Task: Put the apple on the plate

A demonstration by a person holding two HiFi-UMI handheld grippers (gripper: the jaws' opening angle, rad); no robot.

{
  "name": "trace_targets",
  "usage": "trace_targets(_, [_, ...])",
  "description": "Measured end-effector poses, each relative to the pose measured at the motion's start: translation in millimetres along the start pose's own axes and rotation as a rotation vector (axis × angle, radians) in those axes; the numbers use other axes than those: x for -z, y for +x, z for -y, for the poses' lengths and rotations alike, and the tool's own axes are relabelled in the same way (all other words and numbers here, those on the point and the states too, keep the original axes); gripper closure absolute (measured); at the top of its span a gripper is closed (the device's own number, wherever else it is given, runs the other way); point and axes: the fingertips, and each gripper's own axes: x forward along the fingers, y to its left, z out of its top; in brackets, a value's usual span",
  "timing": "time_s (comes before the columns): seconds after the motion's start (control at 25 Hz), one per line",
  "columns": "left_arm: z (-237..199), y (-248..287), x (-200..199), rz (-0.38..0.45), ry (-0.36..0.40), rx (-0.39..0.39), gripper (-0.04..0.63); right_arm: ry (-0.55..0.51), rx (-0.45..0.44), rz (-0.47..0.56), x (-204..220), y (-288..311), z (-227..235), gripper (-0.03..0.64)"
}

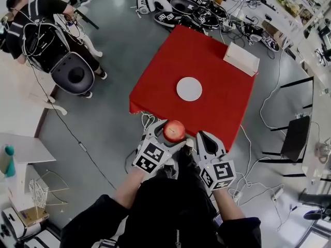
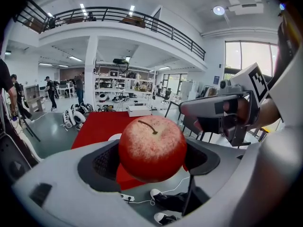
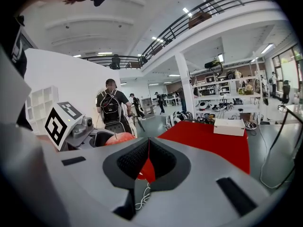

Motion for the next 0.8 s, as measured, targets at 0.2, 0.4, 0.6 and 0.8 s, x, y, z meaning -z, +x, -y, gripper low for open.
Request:
trace_targets(0.2, [-20, 24, -22, -0.002, -0.011, -0.025, 0.187, -0.013, -0.036, 0.004, -21, 25, 28, 0.605])
trace_targets(0.4, [-43, 48, -47, -0.001, -0.023, -0.052, 0.187, -0.02, -0.071, 0.01, -44, 51, 53, 0.604])
trace_targets(0.6, [-56, 79, -64, -0.013, -0.032, -0.071, 0.187, -0.01, -0.095, 0.01, -58, 66, 83, 0.606])
trace_targets(0.8, [-67, 112, -78, -0.025, -0.038, -0.084, 0.187, 0.007, -0.105, -0.011, -59, 80, 121, 0.604])
